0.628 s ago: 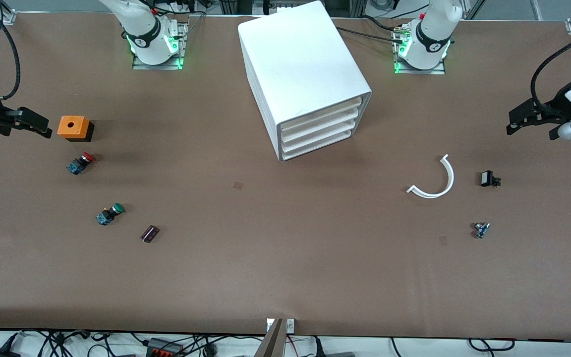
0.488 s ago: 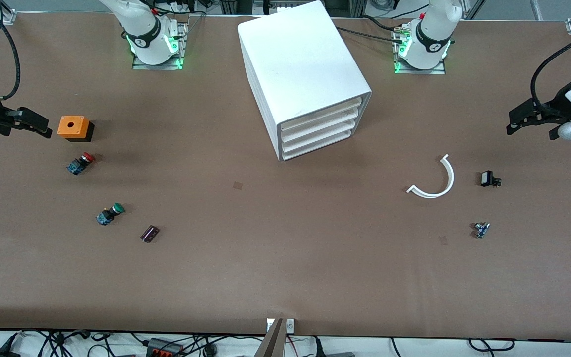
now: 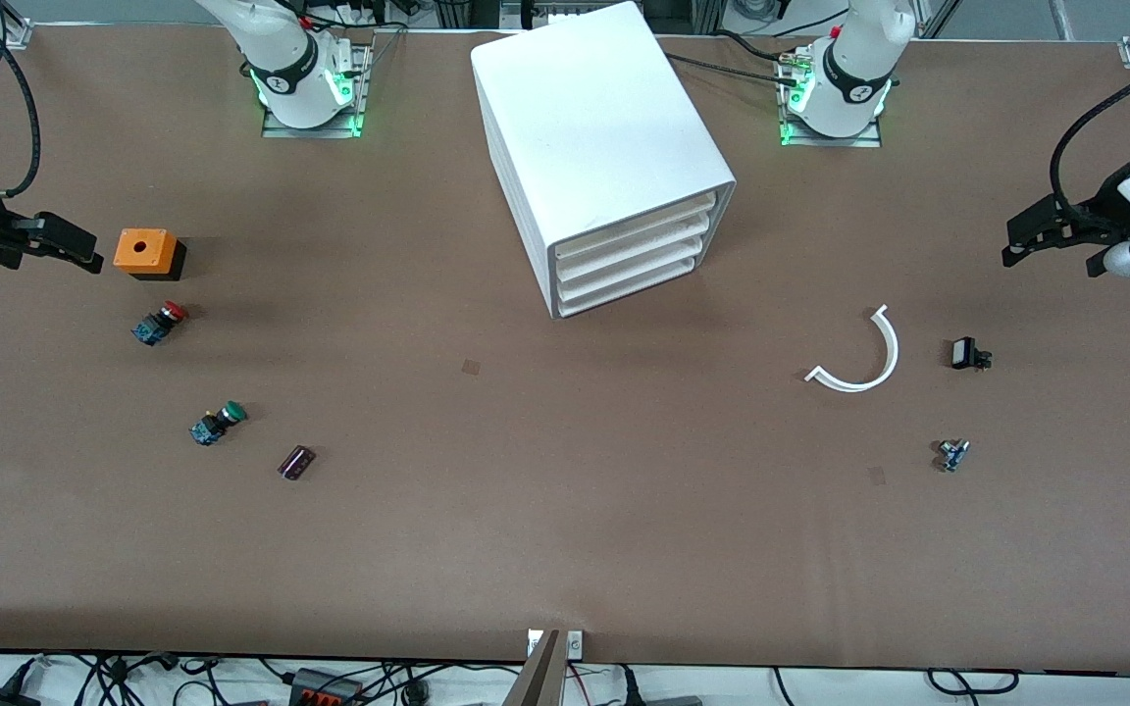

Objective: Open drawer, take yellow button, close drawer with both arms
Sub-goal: 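Reach the left gripper toward the handle of the white drawer, then grasp the drawer handle with the left gripper, then pull the drawer open with the left gripper while the right gripper approaches, then grasp the orange-capped button in the drawer with the right gripper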

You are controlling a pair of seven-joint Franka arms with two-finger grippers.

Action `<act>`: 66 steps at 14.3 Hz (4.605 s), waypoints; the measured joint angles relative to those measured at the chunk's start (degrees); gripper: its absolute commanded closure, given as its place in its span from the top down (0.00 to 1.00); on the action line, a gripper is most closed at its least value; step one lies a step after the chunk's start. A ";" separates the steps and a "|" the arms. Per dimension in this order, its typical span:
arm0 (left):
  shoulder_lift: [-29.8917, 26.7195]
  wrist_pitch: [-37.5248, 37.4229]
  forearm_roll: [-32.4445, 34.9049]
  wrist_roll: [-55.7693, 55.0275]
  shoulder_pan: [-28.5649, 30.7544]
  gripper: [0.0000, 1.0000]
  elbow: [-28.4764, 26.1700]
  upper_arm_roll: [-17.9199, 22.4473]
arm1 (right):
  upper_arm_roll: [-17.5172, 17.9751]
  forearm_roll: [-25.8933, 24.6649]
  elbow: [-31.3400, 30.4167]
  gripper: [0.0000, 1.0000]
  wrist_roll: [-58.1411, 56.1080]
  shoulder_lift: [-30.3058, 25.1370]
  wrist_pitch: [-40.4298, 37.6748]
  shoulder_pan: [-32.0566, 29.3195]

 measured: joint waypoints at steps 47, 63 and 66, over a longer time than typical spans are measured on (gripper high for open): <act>30.11 -8.83 -60.06 41.09 -4.96 0.01 -12.47 -11.78 | 0.51 11.46 10.12 1.00 0.46 13.07 9.24 17.43; 38.72 -14.76 -53.01 27.16 0.40 1.00 7.33 -9.34 | 0.60 2.59 21.96 1.00 24.41 26.95 22.65 43.64; 36.09 -20.97 -40.28 12.89 0.86 1.00 15.73 -9.32 | 0.39 1.60 27.11 1.00 31.14 31.62 22.84 47.15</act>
